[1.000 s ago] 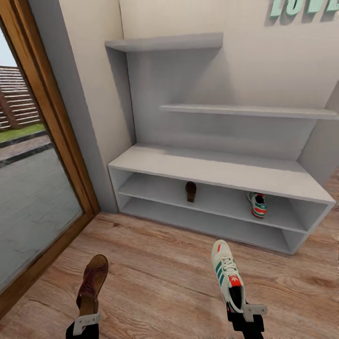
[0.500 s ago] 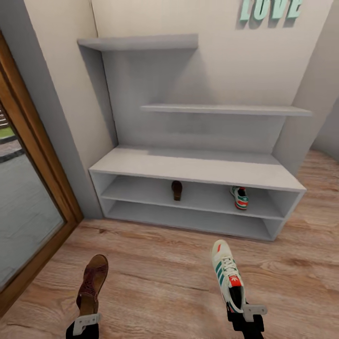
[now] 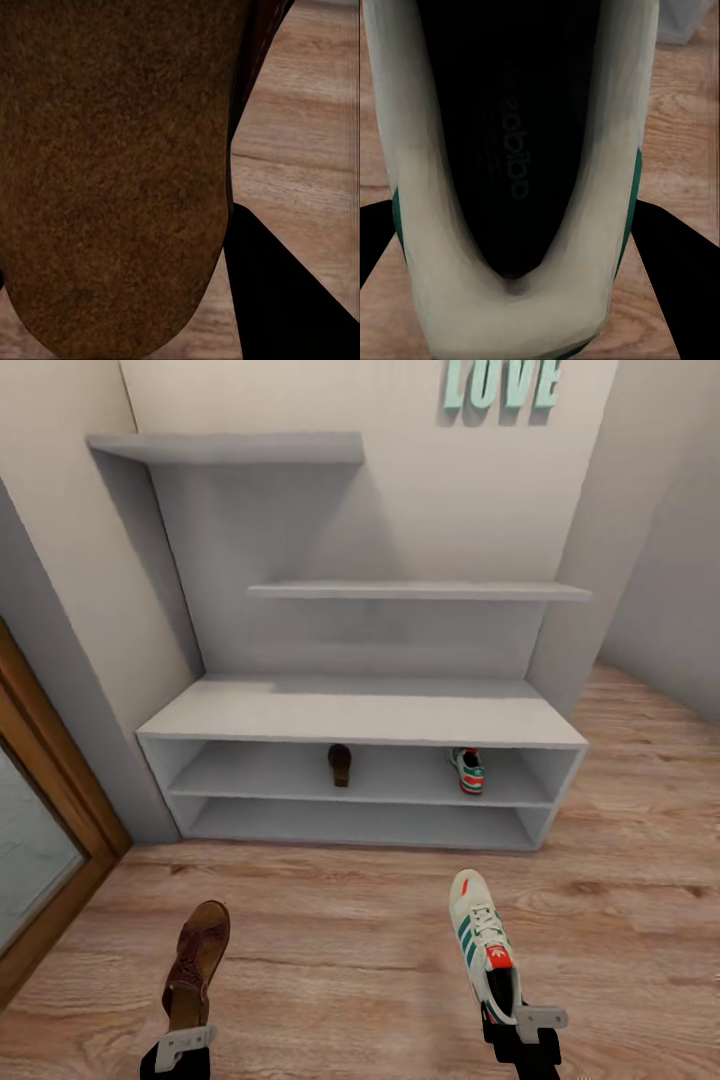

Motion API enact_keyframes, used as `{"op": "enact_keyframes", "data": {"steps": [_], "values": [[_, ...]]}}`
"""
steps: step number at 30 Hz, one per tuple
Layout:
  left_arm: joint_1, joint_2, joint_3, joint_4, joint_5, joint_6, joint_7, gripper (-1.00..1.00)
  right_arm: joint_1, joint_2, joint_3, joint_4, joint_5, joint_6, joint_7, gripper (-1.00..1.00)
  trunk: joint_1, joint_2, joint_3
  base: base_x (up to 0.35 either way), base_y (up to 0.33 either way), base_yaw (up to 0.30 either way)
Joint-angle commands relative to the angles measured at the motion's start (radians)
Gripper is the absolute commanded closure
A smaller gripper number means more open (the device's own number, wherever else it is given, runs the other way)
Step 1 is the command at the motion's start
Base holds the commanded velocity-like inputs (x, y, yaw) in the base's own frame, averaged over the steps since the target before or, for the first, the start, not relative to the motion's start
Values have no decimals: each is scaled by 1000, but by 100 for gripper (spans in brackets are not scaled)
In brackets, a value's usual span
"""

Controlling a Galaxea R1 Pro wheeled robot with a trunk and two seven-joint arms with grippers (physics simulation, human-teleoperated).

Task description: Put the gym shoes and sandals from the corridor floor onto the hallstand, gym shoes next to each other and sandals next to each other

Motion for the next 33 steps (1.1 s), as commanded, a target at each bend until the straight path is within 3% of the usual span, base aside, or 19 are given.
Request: {"op": "enact_keyframes", "data": {"steps": [1, 10, 29, 30, 33], "values": [[0, 0, 7, 0, 1, -1, -11, 100, -1, 0, 10, 0, -7, -2, -4, 100, 0, 0, -1, 108, 96, -263], [0, 0, 7, 0, 1, -1, -11, 100, -1, 0, 10, 0, -7, -2, -4, 100, 0, 0, -1, 170, 169, -224], [-8, -5, -1, 0, -7, 20, -12, 100, -1, -4, 7, -2, -6, -2, -2, 100, 0, 0, -1, 7, 8, -8], [-25, -4, -1, -10, -9, 73, -10, 100, -1, -14, 7, -1, -7, -1, -5, 100, 0, 0, -1, 0, 0, 0], [-57, -4, -1, -14, -10, 137, -10, 100, -1, -27, 7, -1, -7, -1, -6, 100, 0, 0, -1, 0, 0, 0]]}}
